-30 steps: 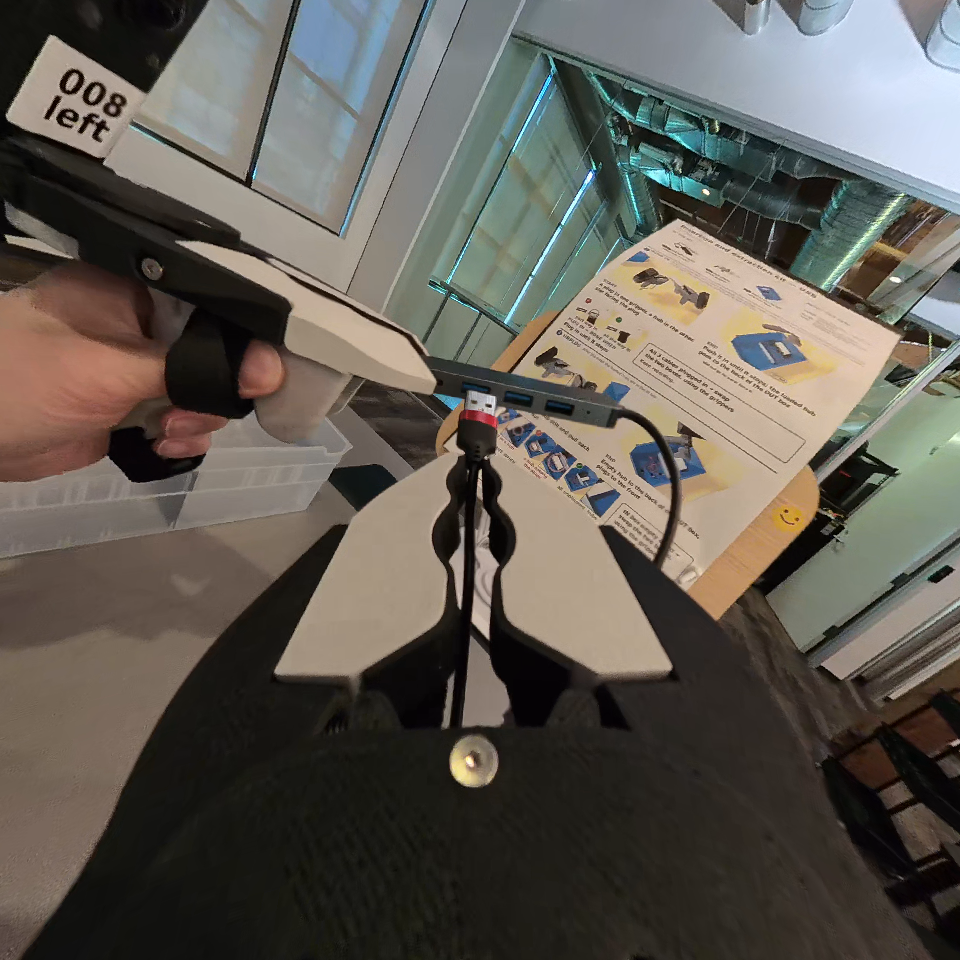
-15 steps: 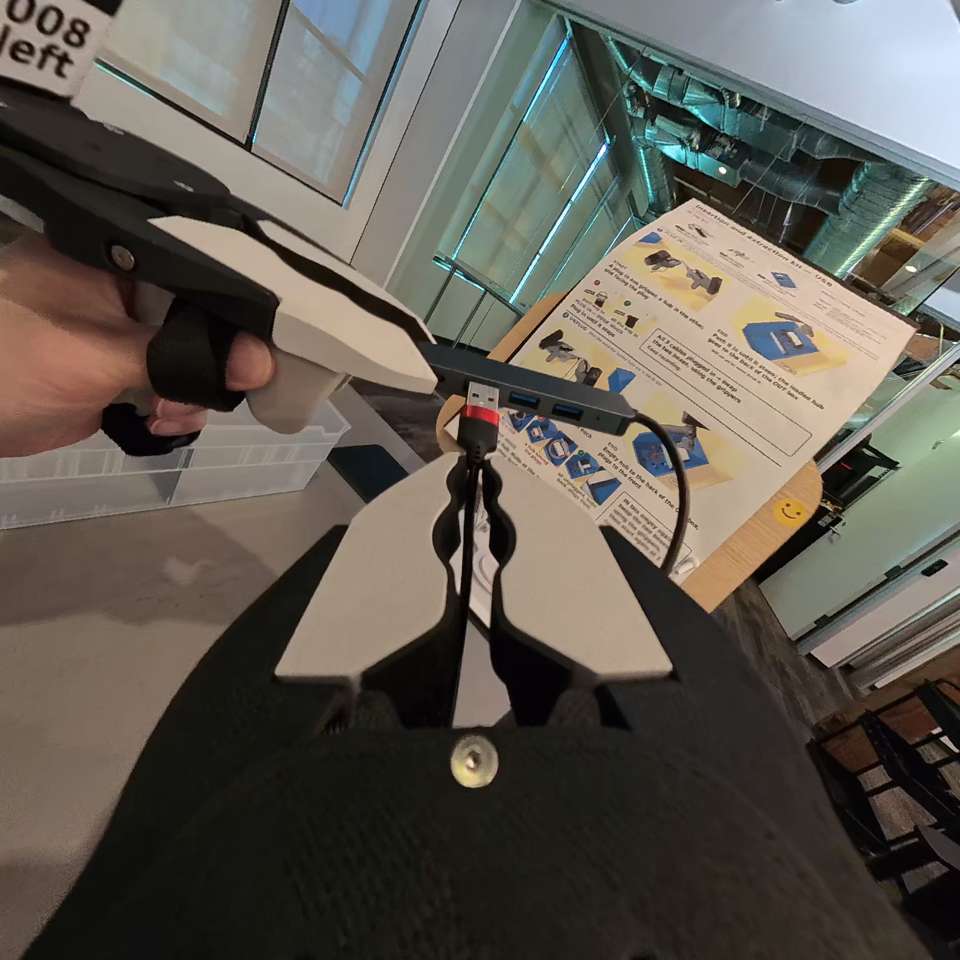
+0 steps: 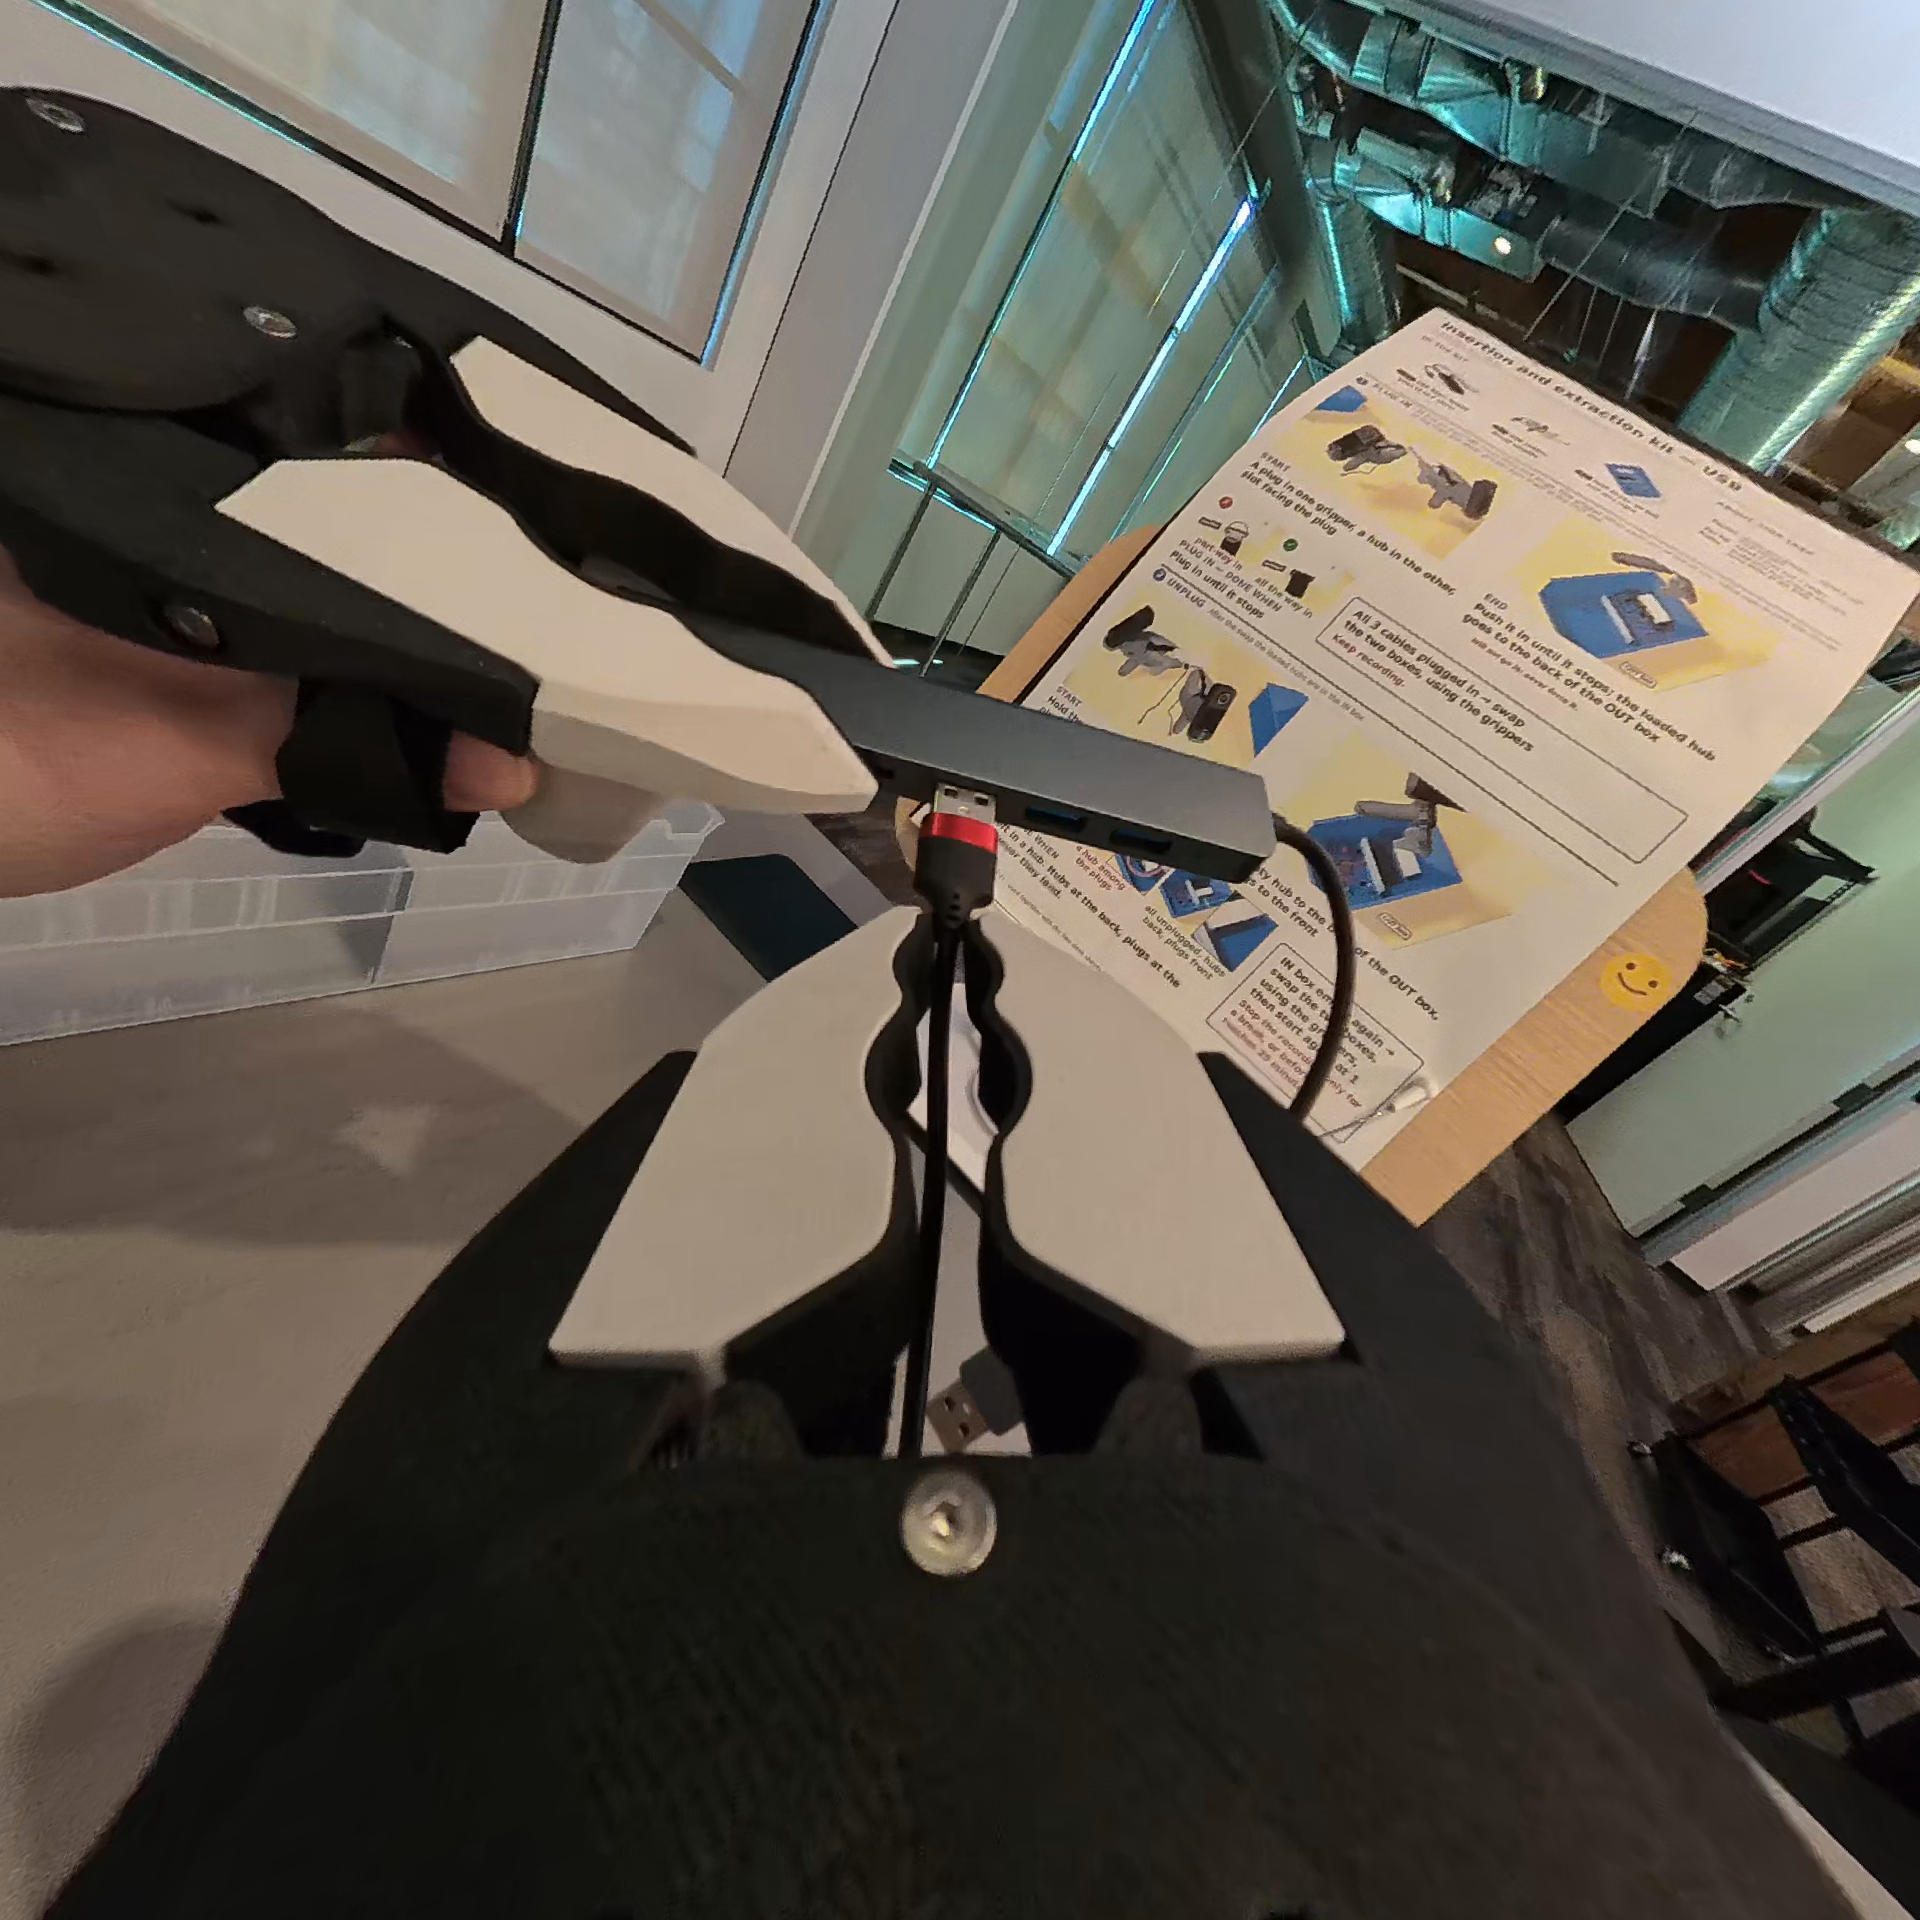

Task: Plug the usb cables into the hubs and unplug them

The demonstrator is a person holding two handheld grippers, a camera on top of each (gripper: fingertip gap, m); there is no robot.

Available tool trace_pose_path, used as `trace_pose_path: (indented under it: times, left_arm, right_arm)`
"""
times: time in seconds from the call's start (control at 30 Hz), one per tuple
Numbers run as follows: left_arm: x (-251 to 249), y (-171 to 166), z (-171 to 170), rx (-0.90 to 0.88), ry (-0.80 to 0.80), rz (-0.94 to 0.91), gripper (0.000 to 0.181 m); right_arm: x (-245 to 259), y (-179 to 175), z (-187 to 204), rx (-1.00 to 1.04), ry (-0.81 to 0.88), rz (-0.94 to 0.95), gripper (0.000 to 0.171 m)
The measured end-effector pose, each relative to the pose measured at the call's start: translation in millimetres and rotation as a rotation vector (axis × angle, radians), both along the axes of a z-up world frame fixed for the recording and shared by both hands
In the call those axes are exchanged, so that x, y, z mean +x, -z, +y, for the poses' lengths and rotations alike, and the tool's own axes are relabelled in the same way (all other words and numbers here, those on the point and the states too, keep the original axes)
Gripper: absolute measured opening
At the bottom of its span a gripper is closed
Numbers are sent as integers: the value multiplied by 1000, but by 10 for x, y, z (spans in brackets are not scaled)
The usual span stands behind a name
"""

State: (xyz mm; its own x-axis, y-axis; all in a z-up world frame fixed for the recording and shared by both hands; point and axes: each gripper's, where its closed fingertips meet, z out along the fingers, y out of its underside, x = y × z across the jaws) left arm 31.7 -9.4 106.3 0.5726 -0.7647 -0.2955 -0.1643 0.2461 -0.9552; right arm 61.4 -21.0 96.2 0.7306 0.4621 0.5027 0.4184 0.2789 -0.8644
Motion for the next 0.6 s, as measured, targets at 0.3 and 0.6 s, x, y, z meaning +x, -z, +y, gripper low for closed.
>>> trace_pose_path:
  times: [0.3,0.6]
  left_arm:
    - [-5,15,-33,21,27,42,32]
    - [-1,91,-45,31,17,141,33]
  right_arm:
    - [-10,-22,-23,57,-14,-30,5]
    - [-11,2,-24,66,-11,-59,5]
